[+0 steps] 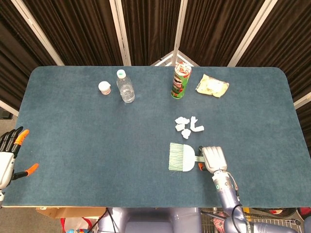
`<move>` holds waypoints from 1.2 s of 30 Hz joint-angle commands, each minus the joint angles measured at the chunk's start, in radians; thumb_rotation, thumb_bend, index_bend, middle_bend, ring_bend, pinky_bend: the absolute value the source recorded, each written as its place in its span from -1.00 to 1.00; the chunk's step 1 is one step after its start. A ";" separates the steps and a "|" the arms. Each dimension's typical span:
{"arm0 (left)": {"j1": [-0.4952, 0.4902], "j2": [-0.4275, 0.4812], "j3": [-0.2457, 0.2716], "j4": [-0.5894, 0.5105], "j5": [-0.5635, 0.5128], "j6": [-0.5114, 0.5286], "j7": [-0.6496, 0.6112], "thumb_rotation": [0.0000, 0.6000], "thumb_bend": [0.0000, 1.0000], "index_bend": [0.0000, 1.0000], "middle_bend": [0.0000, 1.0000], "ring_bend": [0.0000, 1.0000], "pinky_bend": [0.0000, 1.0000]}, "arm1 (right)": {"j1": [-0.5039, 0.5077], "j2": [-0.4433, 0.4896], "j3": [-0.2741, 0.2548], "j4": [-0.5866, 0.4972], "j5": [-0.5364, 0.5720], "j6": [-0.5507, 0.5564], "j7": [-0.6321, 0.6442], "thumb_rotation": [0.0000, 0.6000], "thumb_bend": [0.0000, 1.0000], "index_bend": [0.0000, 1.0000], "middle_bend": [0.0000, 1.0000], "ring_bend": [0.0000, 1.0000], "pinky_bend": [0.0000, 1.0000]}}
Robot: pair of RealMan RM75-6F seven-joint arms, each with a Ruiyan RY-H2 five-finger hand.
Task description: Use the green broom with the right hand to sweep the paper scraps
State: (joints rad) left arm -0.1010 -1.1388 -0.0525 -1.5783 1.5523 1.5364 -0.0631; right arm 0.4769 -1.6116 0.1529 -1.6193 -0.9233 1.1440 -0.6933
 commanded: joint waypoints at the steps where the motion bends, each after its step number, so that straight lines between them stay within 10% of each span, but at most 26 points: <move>1: -0.001 0.001 0.000 0.000 0.000 -0.001 -0.001 1.00 -1.00 -1.00 -1.00 -1.00 -0.94 | 0.003 -0.004 0.000 0.007 0.013 -0.001 -0.001 1.00 -0.41 -0.03 1.00 1.00 0.92; 23: -0.004 0.000 0.001 -0.004 0.004 -0.003 0.003 1.00 -1.00 -1.00 -1.00 -1.00 -0.94 | 0.016 -0.002 -0.017 0.036 0.084 -0.010 -0.006 1.00 -0.37 0.11 1.00 1.00 0.92; 36: -0.006 -0.001 0.002 -0.005 0.003 -0.004 0.005 1.00 -1.00 -1.00 -1.00 -1.00 -0.94 | 0.019 0.013 -0.026 0.026 0.048 0.002 0.028 1.00 0.03 0.33 1.00 1.00 0.92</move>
State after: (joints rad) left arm -0.1065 -1.1394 -0.0507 -1.5834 1.5556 1.5326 -0.0577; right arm 0.4946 -1.6028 0.1265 -1.5880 -0.8685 1.1429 -0.6698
